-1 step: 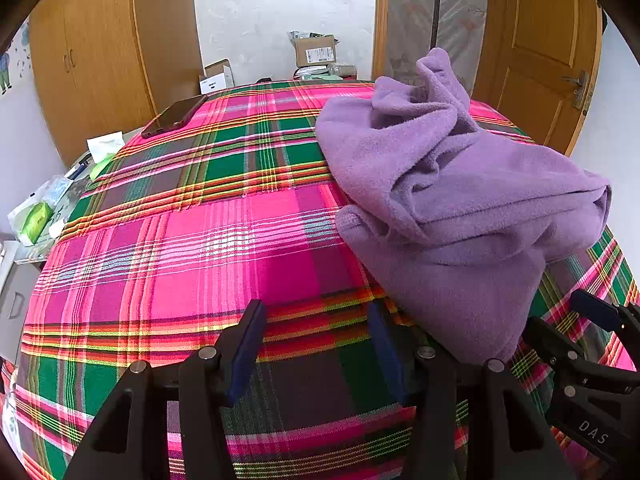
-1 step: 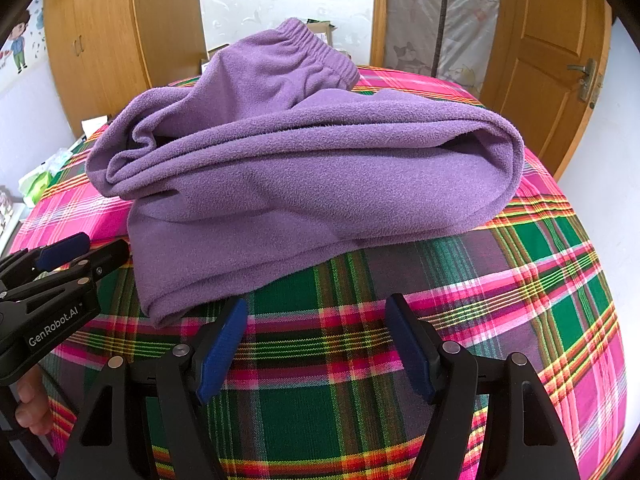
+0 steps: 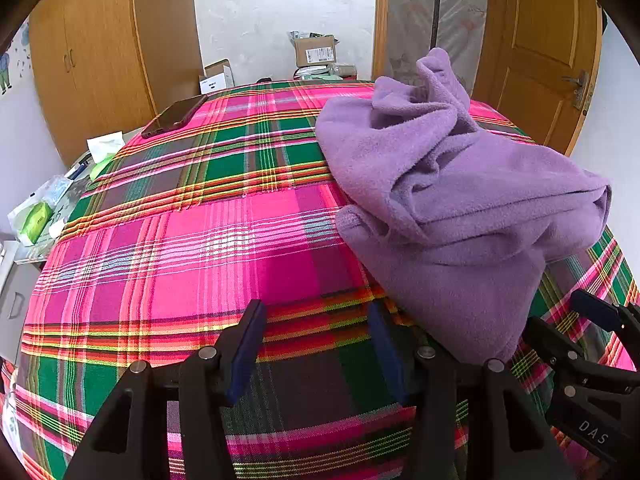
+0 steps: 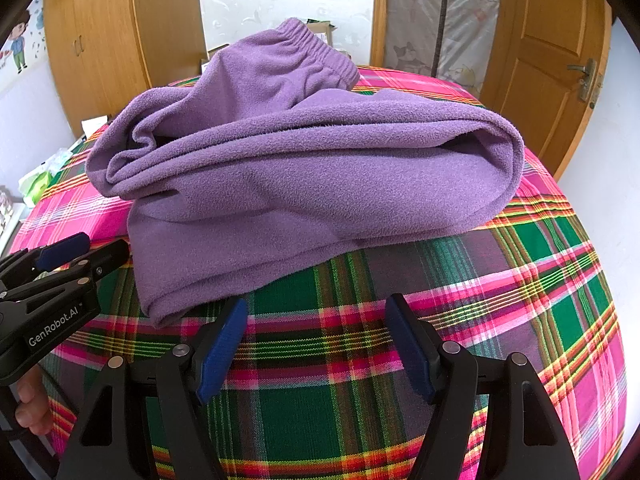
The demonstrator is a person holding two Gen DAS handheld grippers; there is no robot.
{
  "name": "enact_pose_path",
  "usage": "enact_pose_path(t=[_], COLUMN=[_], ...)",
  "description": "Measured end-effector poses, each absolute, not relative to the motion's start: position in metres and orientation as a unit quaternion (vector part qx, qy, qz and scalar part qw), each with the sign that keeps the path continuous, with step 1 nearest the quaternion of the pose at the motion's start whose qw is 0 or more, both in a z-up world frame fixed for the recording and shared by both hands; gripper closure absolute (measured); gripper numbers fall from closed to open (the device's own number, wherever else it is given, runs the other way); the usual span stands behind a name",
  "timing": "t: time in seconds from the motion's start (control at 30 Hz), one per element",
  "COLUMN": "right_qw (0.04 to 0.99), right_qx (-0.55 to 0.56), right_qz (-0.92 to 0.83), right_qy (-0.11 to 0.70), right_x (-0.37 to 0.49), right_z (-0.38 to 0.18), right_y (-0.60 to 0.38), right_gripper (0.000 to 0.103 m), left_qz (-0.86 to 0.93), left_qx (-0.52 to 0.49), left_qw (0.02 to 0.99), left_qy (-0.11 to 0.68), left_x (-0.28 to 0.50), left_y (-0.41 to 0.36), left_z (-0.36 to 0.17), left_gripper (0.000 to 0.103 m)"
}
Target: Fold clothes
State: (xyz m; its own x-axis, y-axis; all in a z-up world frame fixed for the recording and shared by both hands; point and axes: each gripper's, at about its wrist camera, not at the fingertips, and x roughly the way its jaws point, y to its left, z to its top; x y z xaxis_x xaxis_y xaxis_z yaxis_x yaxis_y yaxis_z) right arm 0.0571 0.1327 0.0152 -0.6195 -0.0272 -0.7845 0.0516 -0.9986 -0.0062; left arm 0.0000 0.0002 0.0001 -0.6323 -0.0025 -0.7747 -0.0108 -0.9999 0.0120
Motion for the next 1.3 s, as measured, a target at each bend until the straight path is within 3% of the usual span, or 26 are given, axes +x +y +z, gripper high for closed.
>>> enact_pose_path(t=[1.3], right_qw=[0.022], right_qx=[0.436], right_qz=[-0.9], right_qy=[0.014], right_x=[0.0562], right_z=[0.0147], right_y=[0.1336], right_gripper=[0.03], left_qz=[0.904], left_qx=[-0.428], left_qw=[0.004], left_qy=[0.006], left_x=[0.0019], left_y=[-0.0017], left_z=[0.0009], left_gripper=[0.049])
